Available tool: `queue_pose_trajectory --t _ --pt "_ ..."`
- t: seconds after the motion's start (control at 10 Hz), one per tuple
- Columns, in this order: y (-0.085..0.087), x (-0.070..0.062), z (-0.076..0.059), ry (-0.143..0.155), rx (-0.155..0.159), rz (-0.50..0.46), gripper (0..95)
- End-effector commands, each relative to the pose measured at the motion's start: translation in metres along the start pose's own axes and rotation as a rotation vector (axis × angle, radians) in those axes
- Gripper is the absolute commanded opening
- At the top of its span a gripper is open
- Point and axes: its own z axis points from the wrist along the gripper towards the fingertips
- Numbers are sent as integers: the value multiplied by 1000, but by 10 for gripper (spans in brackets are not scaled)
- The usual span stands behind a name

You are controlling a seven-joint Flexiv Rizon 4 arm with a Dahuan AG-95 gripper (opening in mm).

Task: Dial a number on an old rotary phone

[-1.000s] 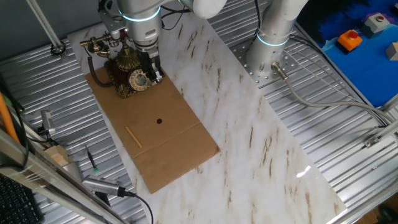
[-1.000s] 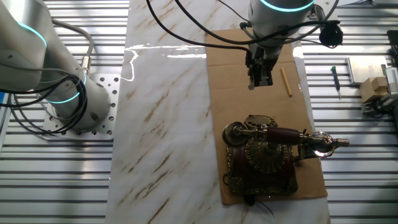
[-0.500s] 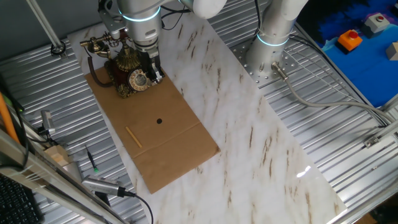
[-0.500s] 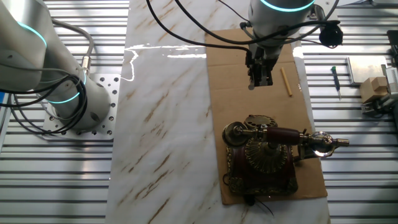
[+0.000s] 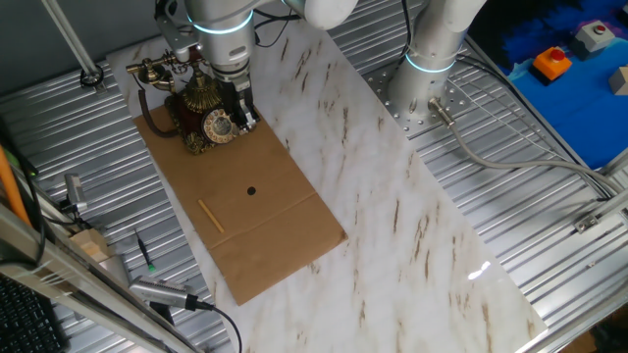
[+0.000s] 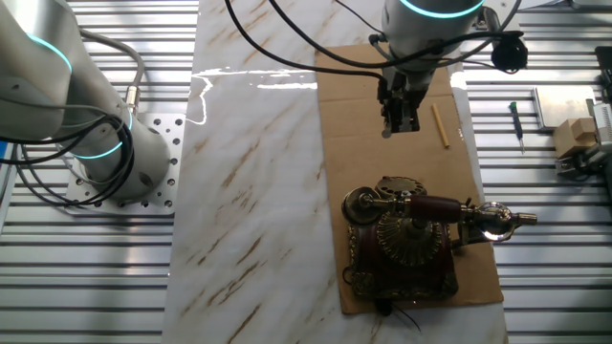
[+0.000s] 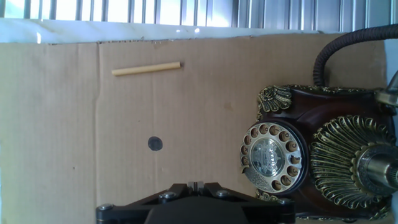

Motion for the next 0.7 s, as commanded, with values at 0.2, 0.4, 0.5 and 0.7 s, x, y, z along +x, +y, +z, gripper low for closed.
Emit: queue_pose_trajectory --t 0.2,0.4,0.5,0.7 --pt "0 0 0 1 2 -43 0" --pt "0 0 0 1 10 -159 0" --pt "0 0 0 3 9 -243 0" --pt "0 0 0 1 4 -352 0"
